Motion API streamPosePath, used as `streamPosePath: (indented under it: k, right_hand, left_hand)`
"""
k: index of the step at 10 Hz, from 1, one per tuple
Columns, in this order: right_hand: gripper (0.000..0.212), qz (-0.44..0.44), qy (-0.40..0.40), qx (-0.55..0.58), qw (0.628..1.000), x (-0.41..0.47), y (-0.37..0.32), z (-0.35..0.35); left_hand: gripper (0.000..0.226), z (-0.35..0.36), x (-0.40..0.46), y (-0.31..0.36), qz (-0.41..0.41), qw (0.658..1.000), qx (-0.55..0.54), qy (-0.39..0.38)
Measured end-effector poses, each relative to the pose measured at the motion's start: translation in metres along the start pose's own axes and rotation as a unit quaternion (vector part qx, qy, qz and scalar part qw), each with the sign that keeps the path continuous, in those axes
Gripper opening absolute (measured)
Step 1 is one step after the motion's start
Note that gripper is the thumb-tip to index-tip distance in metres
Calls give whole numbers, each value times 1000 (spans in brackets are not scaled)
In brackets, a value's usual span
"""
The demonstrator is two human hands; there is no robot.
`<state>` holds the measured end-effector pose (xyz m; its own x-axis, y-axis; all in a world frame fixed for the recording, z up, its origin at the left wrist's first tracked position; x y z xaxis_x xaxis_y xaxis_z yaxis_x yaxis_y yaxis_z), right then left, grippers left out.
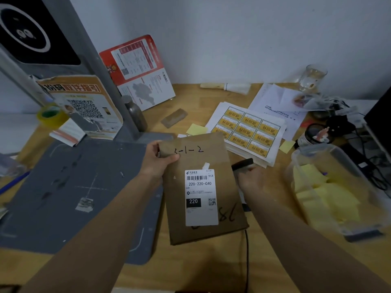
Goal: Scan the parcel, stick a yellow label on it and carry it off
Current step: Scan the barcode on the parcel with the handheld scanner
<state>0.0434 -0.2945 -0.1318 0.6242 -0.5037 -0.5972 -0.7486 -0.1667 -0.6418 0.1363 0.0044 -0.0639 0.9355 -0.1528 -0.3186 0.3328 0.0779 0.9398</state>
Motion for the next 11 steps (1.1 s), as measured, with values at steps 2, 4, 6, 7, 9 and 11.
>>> streamPosePath:
  k: [2,4,6,7,9,11]
  right_hand:
    - [42,28,-72,-77,994,4,27,26]
    - [49,-11,-130,65,989,-6,22,37]
    - [36,-97,-107,100,984,-30,-45,-13]
    - [14,-183,-182,153,954,-80,-92,-29]
    - [25,-201,-302,94,927,-161,-85,-11]
    - [25,-164,-333,76,925,-175,-67,-8]
  left_hand:
    - [49,-5,0,0,10,1000,9,10]
    - [49,-4,0,3,16,1000,22,2]
    - [47,-6,2,4,11,1000,21,0]
    - [49,-7,1,6,4,1000,30,7]
    - [51,-6,1,4,-12,999,31,16]
    - [51,1,3,8,-16,999,32,12]
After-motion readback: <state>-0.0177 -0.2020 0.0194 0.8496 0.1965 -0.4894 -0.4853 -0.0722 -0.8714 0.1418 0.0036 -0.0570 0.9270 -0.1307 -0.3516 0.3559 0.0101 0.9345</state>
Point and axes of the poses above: each hand's wrist, its own x-axis towards the middle knuckle, its own z-axis out of the palm, y = z × x, the point moved 10 cm from there along x, towards the middle knuckle, and after that the axes turned 11 degrees about -y, right-handed, at the moved point
